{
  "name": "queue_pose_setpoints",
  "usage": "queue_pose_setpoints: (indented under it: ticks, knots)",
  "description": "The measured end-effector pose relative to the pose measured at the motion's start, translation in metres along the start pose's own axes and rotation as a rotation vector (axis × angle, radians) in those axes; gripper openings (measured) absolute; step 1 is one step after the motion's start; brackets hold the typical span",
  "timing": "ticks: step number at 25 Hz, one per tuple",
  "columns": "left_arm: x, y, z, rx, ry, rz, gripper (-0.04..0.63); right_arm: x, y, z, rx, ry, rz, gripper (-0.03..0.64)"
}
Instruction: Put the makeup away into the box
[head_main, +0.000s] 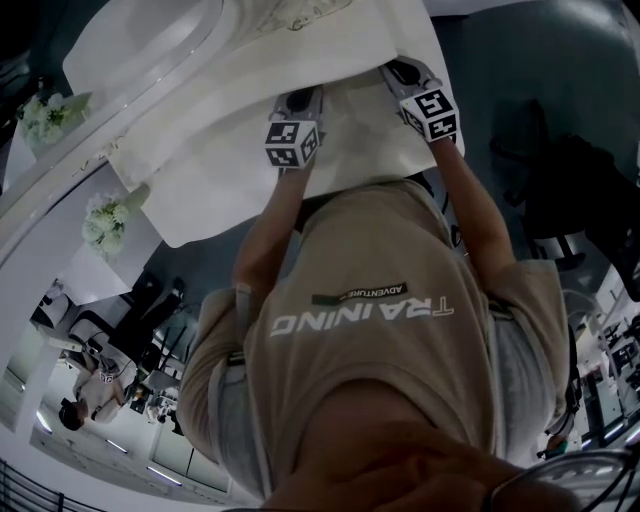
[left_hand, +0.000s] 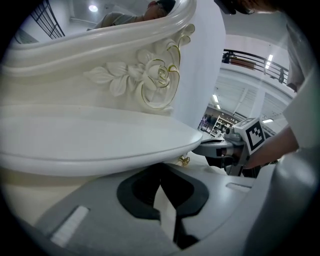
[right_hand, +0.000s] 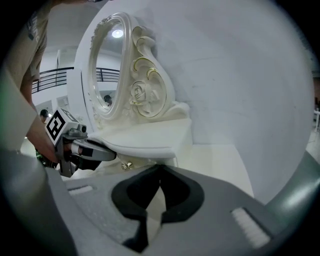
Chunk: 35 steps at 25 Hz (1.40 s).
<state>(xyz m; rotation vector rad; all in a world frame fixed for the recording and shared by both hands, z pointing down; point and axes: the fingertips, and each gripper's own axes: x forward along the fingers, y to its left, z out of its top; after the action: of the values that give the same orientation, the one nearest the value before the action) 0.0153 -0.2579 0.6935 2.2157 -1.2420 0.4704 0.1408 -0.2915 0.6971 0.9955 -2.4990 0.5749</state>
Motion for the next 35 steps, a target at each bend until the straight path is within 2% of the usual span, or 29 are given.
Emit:
queue_pose_setpoints:
  ticks: [5,10,18,21,26,31,35]
  knots:
    - [-0.013,-0.004,-0.005,-0.018,0.011,-0.008,0.008,-0.002,0.008,-0.001,-0.035,0.035,-0.039,0.005]
    - [-0.017,-0.016,-0.003,-0.015,-0.002,-0.028,0.008,-0.009,0.004,-0.003,-0.018,0.021,-0.082,0.003]
    - [-0.060,-0.024,-0.024,-0.016,-0.006,-0.023,0.008,-0.037,0.035,-0.018,-0.036,0.027,-0.055,0.005]
    - [-0.081,-0.026,-0.022,-0.003,-0.031,-0.014,0.008,-0.048,0.046,-0.021,-0.038,0.032,-0.067,0.004]
    - [-0.142,-0.008,-0.010,0.013,-0.090,0.008,0.008,-0.060,0.109,0.001,-0.051,0.002,-0.046,0.005]
    - [-0.201,0.004,0.007,0.068,-0.178,-0.015,0.007,-0.070,0.176,0.024,-0.021,-0.040,-0.047,0.003]
    - [-0.238,0.002,0.006,0.116,-0.229,-0.020,0.008,-0.072,0.226,0.024,-0.079,-0.031,0.017,0.005]
